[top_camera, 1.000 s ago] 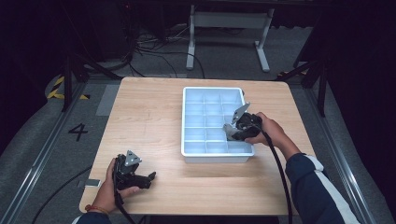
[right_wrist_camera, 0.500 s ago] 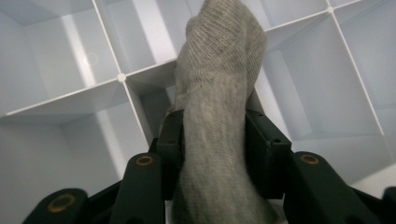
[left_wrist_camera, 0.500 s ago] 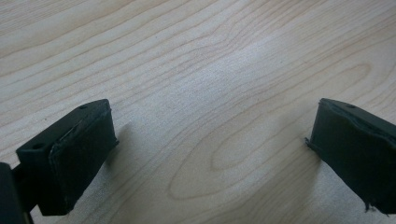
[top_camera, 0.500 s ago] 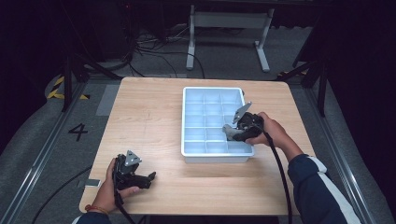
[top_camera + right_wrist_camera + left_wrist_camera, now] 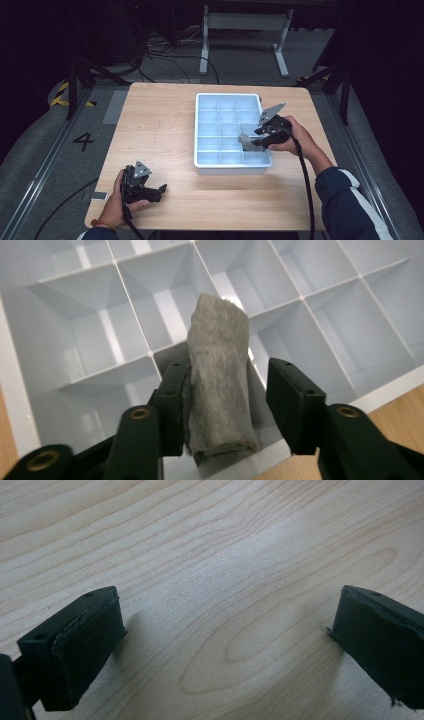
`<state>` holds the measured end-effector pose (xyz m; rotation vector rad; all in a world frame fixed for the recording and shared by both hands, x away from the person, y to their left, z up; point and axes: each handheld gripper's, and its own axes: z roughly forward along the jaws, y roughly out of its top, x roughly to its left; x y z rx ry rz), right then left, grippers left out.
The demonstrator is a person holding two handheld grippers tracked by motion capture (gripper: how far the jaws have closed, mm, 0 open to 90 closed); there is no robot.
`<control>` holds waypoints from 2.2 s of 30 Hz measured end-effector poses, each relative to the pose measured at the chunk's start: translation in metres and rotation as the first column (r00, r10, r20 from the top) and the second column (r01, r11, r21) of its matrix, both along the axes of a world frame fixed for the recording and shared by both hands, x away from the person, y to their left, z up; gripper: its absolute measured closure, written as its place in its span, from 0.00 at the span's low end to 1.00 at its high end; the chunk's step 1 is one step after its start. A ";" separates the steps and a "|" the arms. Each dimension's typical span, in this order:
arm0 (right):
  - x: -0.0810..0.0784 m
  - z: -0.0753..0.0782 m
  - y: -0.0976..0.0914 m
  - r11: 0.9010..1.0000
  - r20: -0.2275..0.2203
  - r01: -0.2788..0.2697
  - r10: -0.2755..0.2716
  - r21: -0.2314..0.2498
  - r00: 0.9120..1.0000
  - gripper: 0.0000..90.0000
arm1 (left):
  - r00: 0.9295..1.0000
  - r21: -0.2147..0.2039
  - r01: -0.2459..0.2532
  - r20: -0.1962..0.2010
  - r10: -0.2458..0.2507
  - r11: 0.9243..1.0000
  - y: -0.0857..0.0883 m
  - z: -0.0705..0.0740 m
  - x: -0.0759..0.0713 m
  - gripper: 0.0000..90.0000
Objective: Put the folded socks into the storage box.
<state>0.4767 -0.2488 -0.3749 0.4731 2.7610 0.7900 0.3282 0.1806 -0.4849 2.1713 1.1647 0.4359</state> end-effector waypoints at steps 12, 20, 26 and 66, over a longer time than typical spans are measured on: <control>0.006 -0.025 0.013 0.996 -0.025 -0.016 0.014 -0.090 1.000 0.85 | 1.000 -0.001 0.001 0.000 -0.001 1.000 0.000 0.000 0.000 0.01; 0.010 -0.033 0.019 0.988 -0.043 -0.019 0.013 -0.153 0.999 0.89 | 1.000 0.001 -0.001 -0.002 0.001 1.000 0.000 0.000 0.000 0.01; 0.016 -0.036 0.023 0.982 -0.082 -0.022 0.007 -0.186 0.997 0.89 | 1.000 0.001 -0.001 -0.002 0.001 1.000 0.000 0.000 0.000 0.01; 0.001 -0.017 0.021 0.986 -0.017 0.017 -0.020 -0.164 1.000 0.80 | 1.000 0.001 -0.002 -0.002 0.002 1.000 0.000 0.000 0.000 0.01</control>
